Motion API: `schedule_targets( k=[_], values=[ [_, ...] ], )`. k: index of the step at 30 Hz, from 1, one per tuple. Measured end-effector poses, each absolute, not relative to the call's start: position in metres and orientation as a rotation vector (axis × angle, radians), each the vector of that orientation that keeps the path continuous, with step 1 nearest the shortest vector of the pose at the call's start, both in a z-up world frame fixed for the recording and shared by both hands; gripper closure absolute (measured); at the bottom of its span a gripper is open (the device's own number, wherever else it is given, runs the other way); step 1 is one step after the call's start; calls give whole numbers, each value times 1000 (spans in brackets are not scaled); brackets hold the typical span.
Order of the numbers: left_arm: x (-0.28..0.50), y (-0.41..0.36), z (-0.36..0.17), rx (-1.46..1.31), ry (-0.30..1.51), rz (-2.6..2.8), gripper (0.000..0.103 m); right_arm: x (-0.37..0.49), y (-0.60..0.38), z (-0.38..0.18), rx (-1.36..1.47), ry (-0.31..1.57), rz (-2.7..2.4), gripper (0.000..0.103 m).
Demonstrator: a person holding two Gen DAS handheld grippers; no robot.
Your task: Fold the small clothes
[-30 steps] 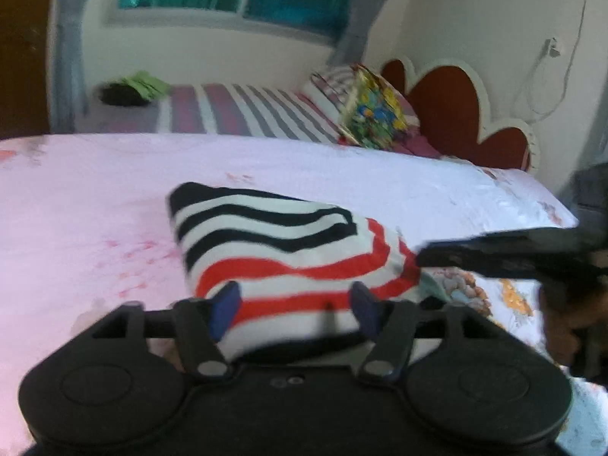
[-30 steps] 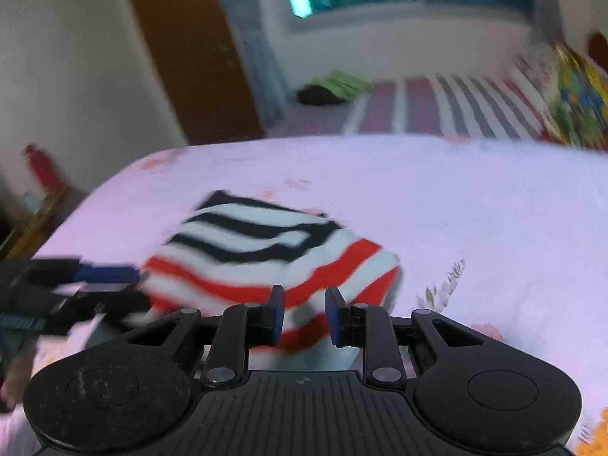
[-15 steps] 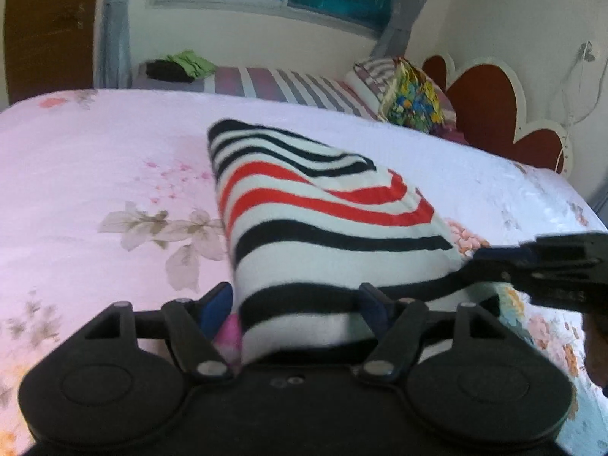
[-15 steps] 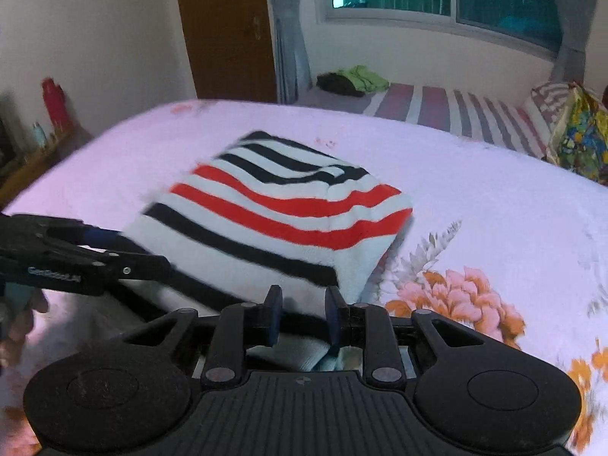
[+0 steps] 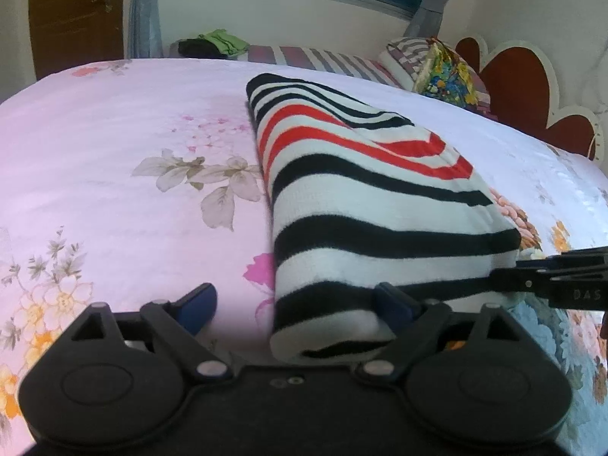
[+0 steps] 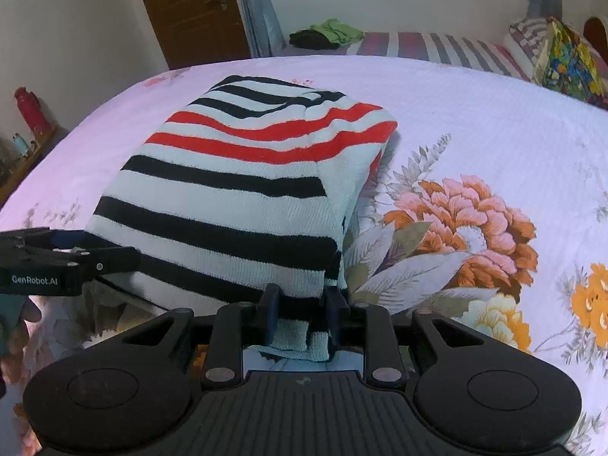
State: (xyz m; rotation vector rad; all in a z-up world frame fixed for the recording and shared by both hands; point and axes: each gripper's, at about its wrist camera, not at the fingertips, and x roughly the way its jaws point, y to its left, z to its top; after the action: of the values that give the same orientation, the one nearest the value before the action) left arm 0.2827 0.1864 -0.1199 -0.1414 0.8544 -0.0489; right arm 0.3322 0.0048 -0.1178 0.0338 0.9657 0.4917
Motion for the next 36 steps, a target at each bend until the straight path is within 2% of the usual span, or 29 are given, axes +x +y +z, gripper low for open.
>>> schedule_targets(
  k=[2, 3, 4, 6, 10, 12, 20, 24, 36],
  values=[
    [278, 184, -114, -142, 846, -26, 13, 330, -2, -110, 86, 962, 468, 70],
    [274, 182, -110, -138, 832, -18, 12, 326, -7, -103, 119, 943, 456, 64],
    [271, 179, -107, -133, 823, -18, 9, 321, -12, -98, 139, 923, 446, 45],
    [262, 172, -101, -121, 818, -5, 8, 310, -18, -91, 156, 886, 410, 16],
    [243, 157, -88, -113, 790, 4, 1, 284, -31, -81, 167, 852, 378, 14],
    [228, 148, -78, -99, 756, 9, 1, 270, -41, -73, 180, 831, 370, 9],
    [150, 114, -38, -40, 667, 23, 1, 189, -75, -36, 174, 781, 359, 8],
    [101, 95, -22, 4, 615, 33, 1, 137, -87, -13, 148, 711, 362, 0],
    [-13, 62, 31, -18, 523, 0, 1, 4, -97, 44, 73, 572, 368, 0]
  ],
)
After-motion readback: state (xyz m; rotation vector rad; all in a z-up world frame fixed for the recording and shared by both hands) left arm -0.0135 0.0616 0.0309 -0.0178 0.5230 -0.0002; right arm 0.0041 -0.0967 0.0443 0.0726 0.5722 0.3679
